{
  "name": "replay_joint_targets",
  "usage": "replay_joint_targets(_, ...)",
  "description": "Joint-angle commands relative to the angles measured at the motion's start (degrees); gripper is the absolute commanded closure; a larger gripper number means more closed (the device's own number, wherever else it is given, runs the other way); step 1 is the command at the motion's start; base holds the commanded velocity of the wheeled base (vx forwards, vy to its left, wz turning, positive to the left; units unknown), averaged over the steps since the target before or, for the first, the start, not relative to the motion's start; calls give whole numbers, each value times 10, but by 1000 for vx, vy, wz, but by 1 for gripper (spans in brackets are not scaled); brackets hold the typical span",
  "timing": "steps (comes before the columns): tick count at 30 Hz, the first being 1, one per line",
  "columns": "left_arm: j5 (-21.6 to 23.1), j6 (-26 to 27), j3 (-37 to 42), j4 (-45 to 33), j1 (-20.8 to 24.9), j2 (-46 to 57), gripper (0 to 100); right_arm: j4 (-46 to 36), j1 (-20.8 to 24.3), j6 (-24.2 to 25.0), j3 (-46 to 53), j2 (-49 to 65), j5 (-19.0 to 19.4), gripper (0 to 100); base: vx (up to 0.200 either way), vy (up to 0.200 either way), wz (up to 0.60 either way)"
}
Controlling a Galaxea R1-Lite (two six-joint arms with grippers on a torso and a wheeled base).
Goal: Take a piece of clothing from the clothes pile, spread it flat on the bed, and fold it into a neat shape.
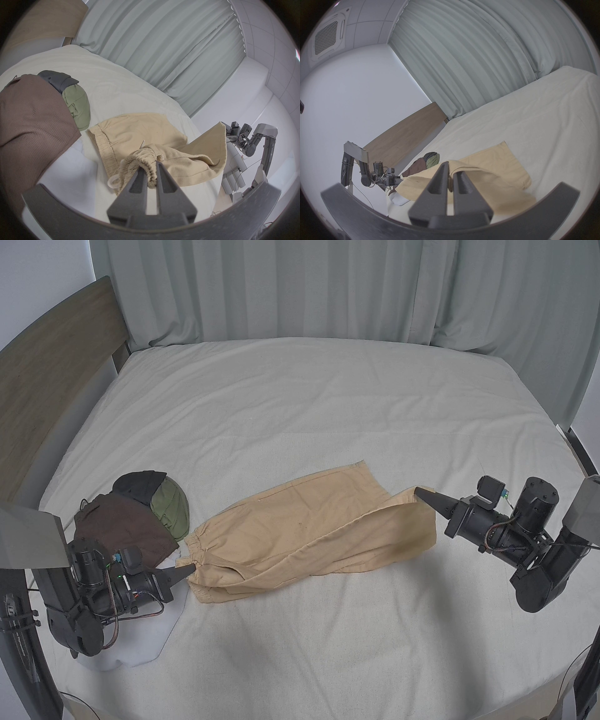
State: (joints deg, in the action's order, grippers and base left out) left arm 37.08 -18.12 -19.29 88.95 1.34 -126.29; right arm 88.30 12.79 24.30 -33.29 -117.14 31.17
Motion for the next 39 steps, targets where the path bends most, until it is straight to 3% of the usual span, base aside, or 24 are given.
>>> replay_joint_targets(1, -2, -5, -8, 1, -1, -2, 100, 0, 0, 0, -25, -15, 0, 100, 0, 0, 0)
replay_joint_targets(24, -22, -30, -32, 0, -1, -10, 100, -10, 5, 0, -165, -90, -2, 100, 0, 0, 0)
replay_joint_targets(39, -45, -44, -58, 0, -5, -31, 100, -66, 7, 0, -288, -167, -6, 100, 0, 0, 0)
